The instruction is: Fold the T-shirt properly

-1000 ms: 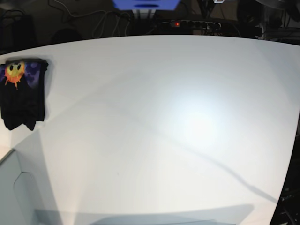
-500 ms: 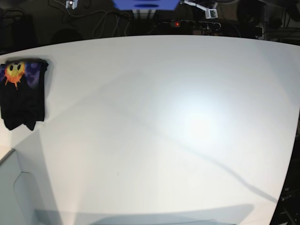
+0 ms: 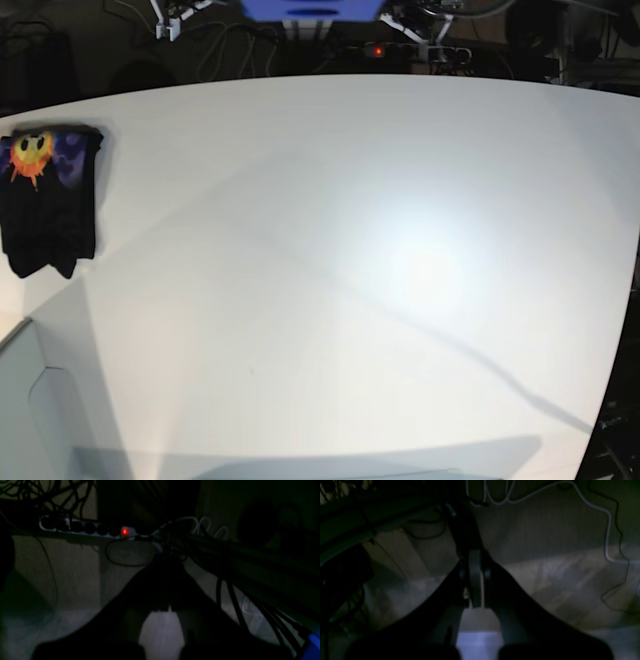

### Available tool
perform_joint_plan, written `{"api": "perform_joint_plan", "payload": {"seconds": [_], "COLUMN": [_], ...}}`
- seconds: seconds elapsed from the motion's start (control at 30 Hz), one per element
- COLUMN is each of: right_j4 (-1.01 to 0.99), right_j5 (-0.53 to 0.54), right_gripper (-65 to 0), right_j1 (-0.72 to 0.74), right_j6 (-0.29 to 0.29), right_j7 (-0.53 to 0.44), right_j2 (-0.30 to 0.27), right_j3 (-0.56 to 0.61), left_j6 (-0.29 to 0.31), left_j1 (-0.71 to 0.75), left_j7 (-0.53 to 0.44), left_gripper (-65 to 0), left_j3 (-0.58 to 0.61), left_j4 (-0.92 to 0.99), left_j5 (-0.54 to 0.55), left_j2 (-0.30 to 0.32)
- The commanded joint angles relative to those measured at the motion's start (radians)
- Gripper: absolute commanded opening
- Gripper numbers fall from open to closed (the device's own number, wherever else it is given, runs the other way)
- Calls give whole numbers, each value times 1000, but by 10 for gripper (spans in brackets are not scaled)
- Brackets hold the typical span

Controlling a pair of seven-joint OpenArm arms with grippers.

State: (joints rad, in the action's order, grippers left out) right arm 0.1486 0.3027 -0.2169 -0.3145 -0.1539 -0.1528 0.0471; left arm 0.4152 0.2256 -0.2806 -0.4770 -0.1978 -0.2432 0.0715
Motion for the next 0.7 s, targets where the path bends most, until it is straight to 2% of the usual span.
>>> {"api": "perform_joint_plan", "payload": {"seconds": [0.0, 0.17, 0.47, 0.67], "right_j4": [-1, 1, 1, 1], "right_j5": [3, 3, 3, 3], "right_gripper": [-650, -650, -650, -650], "right_j1": [1, 38, 86, 99], "right_j6": [-4, -4, -4, -4], "right_j7": [12, 90, 83, 83], "right_j2": [-3, 0, 5, 28], "right_j3": [0, -2, 0, 0], "left_j6": [6, 4, 4, 4], "left_j1": [1, -18, -30, -32], "left_j7": [17, 65, 60, 60], "left_gripper": [-646, -646, -646, -646], "left_j3": [-2, -9, -10, -6], "left_j4": [-1, -1, -2, -10], "left_j5": [-2, 6, 8, 8], "left_j2": [1, -23, -43, -43]}}
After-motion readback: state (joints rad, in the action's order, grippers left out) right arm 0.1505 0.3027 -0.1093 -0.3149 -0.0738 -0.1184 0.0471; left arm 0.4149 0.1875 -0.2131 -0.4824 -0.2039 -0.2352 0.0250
